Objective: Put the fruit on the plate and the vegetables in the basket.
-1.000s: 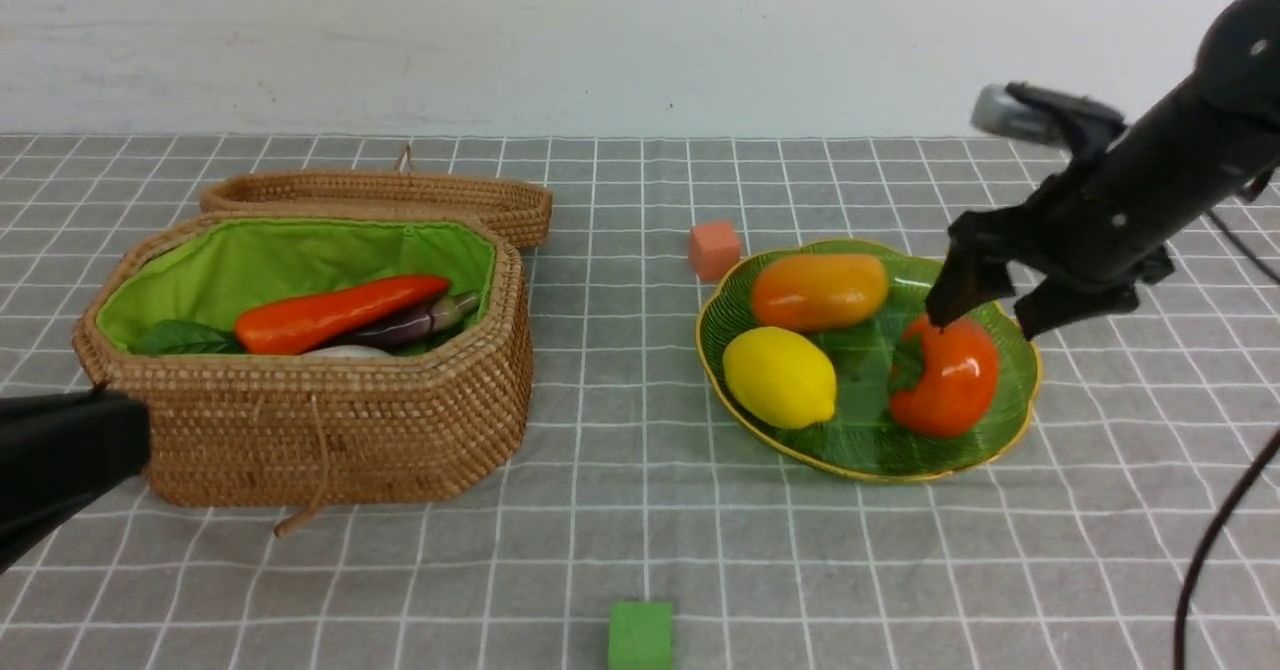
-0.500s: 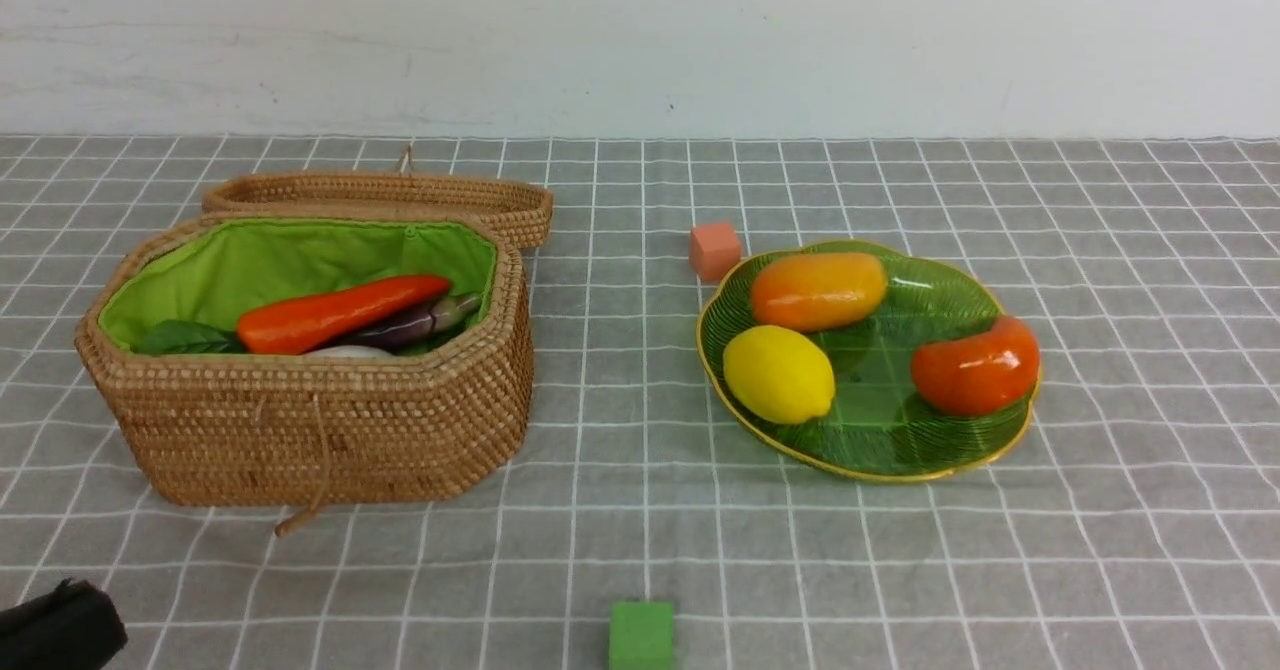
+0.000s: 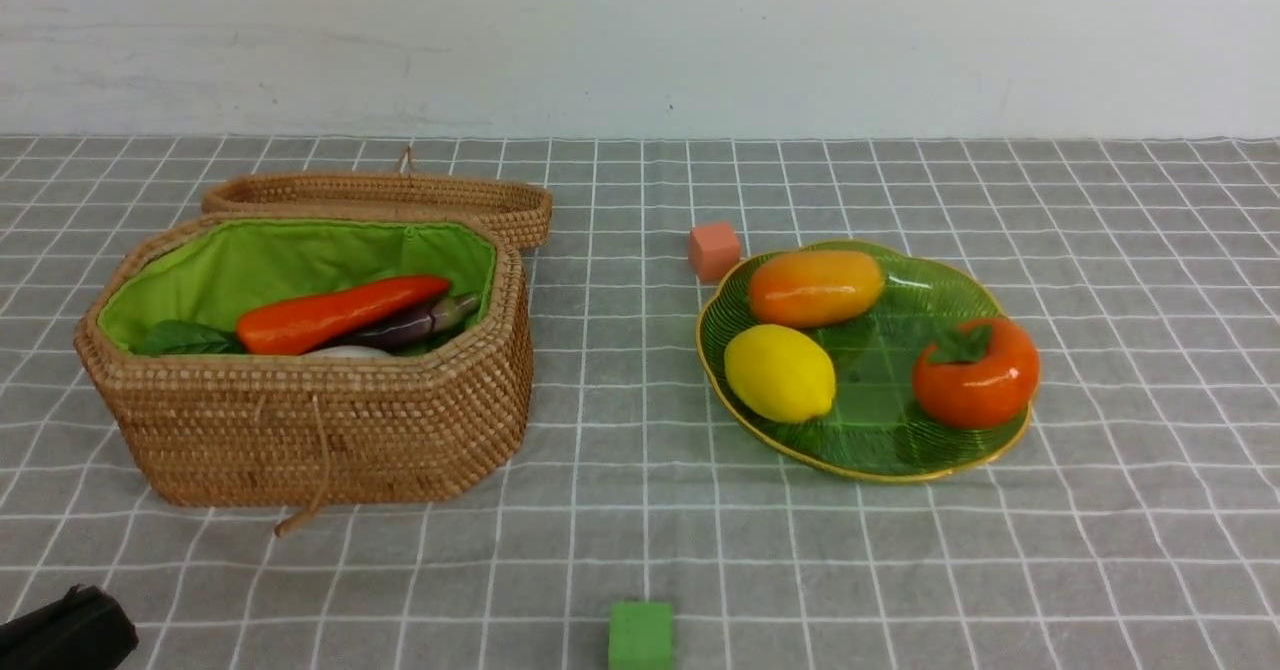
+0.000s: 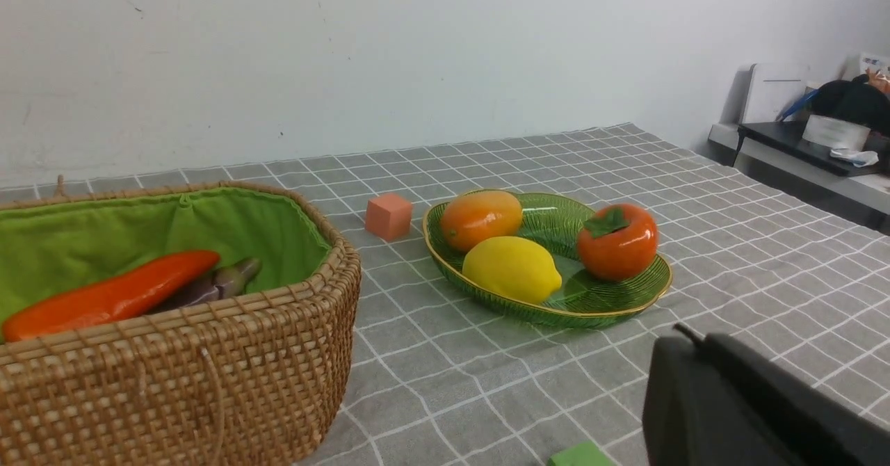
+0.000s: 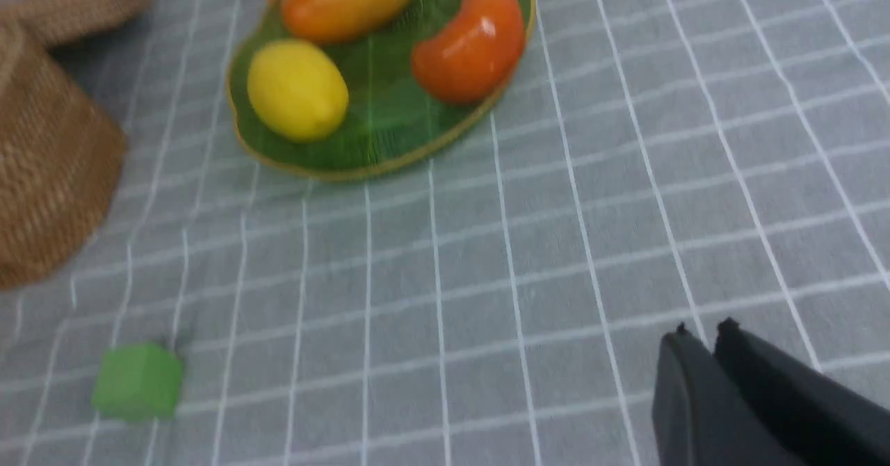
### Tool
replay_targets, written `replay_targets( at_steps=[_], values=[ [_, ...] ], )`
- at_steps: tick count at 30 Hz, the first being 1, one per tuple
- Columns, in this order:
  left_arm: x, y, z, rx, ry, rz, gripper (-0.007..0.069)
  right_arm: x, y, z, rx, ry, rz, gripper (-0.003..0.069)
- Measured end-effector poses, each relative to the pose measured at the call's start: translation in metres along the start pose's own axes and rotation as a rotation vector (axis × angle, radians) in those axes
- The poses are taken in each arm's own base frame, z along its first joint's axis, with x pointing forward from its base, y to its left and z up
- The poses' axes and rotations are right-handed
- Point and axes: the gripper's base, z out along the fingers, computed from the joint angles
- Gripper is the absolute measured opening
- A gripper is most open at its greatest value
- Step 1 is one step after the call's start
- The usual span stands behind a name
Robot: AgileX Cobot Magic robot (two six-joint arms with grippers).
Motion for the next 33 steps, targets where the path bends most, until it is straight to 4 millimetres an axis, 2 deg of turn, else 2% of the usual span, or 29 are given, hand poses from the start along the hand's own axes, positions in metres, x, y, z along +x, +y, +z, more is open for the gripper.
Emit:
replay_targets(
  at_steps=[5,11,14,17,20,24,33],
  values=[
    [0.000,0.000,0.000,0.000,0.000,0.000,-0.0013,0.016,-0.009,0.016,-0.019,-0.129,0.026,0.0076],
    [0.000,0.000,0.000,0.000,0.000,0.000,-0.0013,0.038,-0.019,0.035,0.000,-0.088,0.039,0.0087],
    [0.000,0.000,0.000,0.000,0.000,0.000,-0.0013,0.050,-0.026,0.043,0.048,-0.057,-0.010,0.0088],
    [0.000,0.000,0.000,0.000,0.000,0.000,-0.0013,0.062,-0.038,0.055,0.115,-0.095,-0.124,0.0088],
    [0.000,0.000,0.000,0.000,0.001,0.000,-0.0013,0.073,-0.046,0.065,0.156,-0.154,-0.158,0.0088],
    [0.000,0.000,0.000,0.000,0.001,0.000,-0.0013,0.075,-0.048,0.065,0.178,-0.202,-0.157,0.0089],
    [0.000,0.000,0.000,0.000,0.002,-0.001,-0.0008,0.080,-0.048,0.065,0.184,-0.129,-0.277,0.0091]
  ],
)
